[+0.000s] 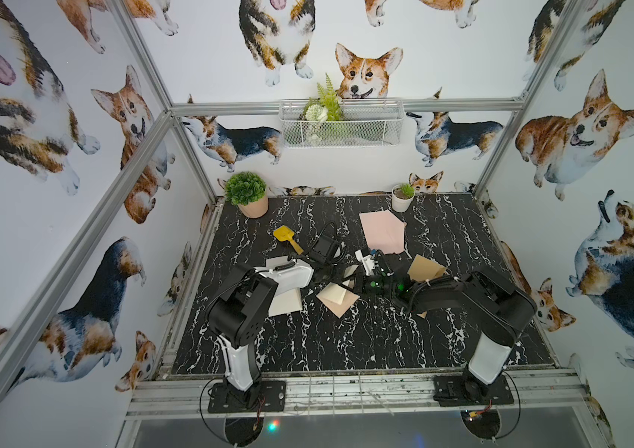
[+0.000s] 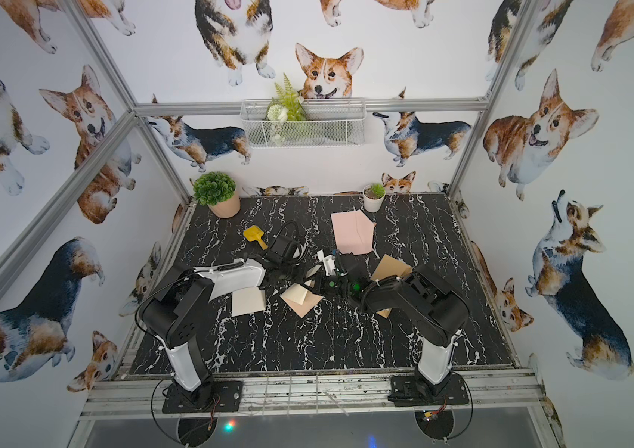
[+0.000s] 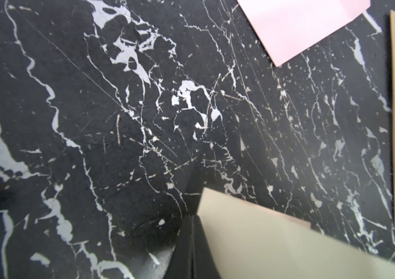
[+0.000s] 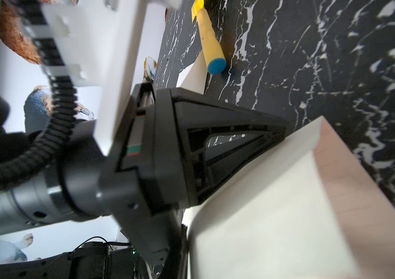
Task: Take the letter paper out of the envelope
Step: Unfold the letter paper at the center of the board.
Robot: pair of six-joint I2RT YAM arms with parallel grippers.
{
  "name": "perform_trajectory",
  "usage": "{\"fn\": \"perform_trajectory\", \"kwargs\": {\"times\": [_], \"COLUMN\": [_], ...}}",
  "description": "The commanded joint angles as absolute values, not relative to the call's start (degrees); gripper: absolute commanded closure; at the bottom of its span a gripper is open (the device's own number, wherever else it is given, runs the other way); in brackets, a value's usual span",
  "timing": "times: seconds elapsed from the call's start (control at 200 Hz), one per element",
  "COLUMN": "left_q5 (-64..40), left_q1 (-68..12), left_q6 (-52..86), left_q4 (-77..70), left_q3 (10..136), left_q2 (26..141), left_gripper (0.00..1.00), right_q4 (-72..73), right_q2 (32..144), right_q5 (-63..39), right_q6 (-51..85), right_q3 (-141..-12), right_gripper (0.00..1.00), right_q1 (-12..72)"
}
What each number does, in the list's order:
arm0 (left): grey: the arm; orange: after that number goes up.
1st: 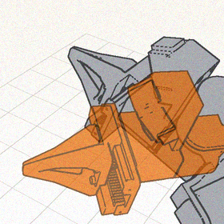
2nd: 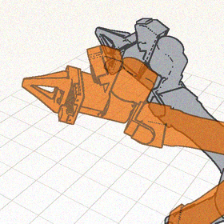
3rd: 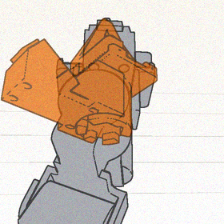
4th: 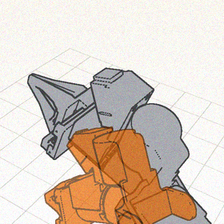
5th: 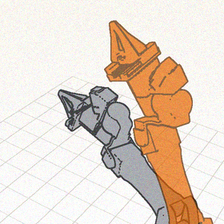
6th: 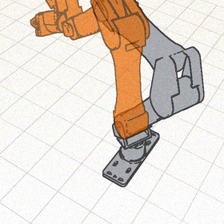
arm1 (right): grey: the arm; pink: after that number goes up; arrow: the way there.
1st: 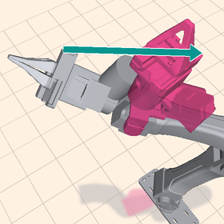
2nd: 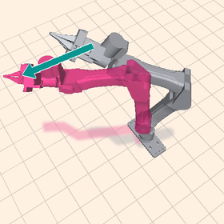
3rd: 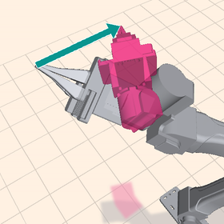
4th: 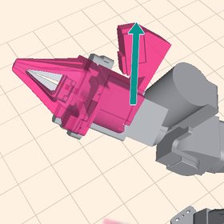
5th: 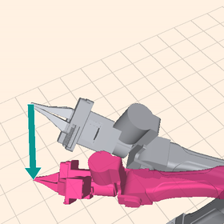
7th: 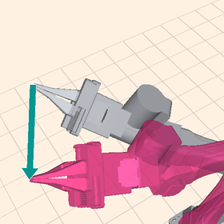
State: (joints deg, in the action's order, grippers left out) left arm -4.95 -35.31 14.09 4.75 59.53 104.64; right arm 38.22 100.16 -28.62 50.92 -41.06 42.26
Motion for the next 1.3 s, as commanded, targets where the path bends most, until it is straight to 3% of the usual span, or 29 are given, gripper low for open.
{"fn": "perform_trajectory", "kwargs": {"times": [0.0,0.31,0.591,0.906,1.297], "left_q5": [-6.44,-2.79,1.03,1.43,2.25], "left_q1": [-35.51,-34.72,-34.26,-33.85,-33.44], "left_q6": [12.87,13.53,13.87,14.77,15.03], "left_q4": [8.23,2.37,-2.32,-3.77,-4.85], "left_q3": [58.54,52.30,45.90,44.63,43.82], "left_q2": [103.68,95.46,87.85,86.41,86.12], "left_gripper": [1.00,1.00,1.00,1.00,1.00], "right_q4": [27.81,-0.90,-24.78,-28.77,-30.41], "right_q2": [97.03,94.52,88.82,77.41,73.77], "right_q5": [-23.87,-26.36,-9.09,4.79,8.32], "right_q6": [43.57,28.56,11.71,0.09,-8.46], "right_q3": [-44.93,-57.52,-68.31,-67.94,-64.91], "right_gripper": [0.97,1.00,1.00,1.00,1.00], "right_q1": [42.01,39.94,39.69,41.59,46.58]}}
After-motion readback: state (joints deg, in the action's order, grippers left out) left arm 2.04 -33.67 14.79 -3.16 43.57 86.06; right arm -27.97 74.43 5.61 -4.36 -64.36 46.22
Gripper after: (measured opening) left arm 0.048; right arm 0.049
